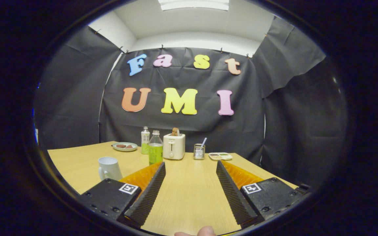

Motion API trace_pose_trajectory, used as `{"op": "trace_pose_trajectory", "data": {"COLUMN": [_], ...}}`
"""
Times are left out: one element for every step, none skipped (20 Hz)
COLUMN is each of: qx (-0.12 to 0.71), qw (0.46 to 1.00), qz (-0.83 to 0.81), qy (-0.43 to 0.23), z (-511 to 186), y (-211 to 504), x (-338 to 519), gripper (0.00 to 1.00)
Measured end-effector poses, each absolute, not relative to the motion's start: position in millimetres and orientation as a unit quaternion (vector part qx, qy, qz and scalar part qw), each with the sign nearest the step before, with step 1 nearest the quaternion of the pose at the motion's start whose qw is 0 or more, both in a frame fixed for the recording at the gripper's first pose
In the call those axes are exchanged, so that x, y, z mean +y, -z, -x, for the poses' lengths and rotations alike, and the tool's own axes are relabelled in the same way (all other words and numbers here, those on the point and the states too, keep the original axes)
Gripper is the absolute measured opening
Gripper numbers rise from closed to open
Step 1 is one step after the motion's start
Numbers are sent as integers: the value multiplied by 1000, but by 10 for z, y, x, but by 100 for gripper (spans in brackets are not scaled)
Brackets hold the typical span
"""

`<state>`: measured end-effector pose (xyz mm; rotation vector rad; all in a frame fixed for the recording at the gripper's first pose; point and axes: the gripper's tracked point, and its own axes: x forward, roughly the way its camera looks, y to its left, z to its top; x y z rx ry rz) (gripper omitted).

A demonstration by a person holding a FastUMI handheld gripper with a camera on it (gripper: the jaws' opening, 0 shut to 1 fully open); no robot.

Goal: Take the bottle from table, then pour the juice into the cup, finally place the bottle on the coaster

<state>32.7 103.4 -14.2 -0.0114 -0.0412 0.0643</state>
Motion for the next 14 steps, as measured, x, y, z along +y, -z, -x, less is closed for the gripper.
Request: {"op": "trace_pose_trajectory", "data": {"qx": [-23, -24, -22, -20, -18, -16, -15, -17, -18, -18, -17, -18, -17, -16], "qw": [999, 999, 999, 999, 999, 999, 999, 999, 999, 999, 999, 999, 999, 999], "qz": [8, 9, 8, 5, 2, 0, -1, -3, -3, -4, -5, -6, -6, -4], "qy": [-33, -34, -37, -40, -43, -45, -46, -44, -43, -42, -42, -43, -42, -42], "z": [-322, -325, -328, -328, -338, -333, -324, -332, -335, -345, -348, -358, -367, -370], "y": [143, 142, 157, 165, 177, 178, 182, 177, 179, 173, 178, 177, 187, 183], "x": [1044, 1051, 1060, 1075, 1093, 1096, 1092, 1088, 1074, 1077, 1076, 1083, 1089, 1089], "gripper": [100, 99, 99, 99, 99, 99, 99, 99, 99, 99, 99, 99, 99, 99]}}
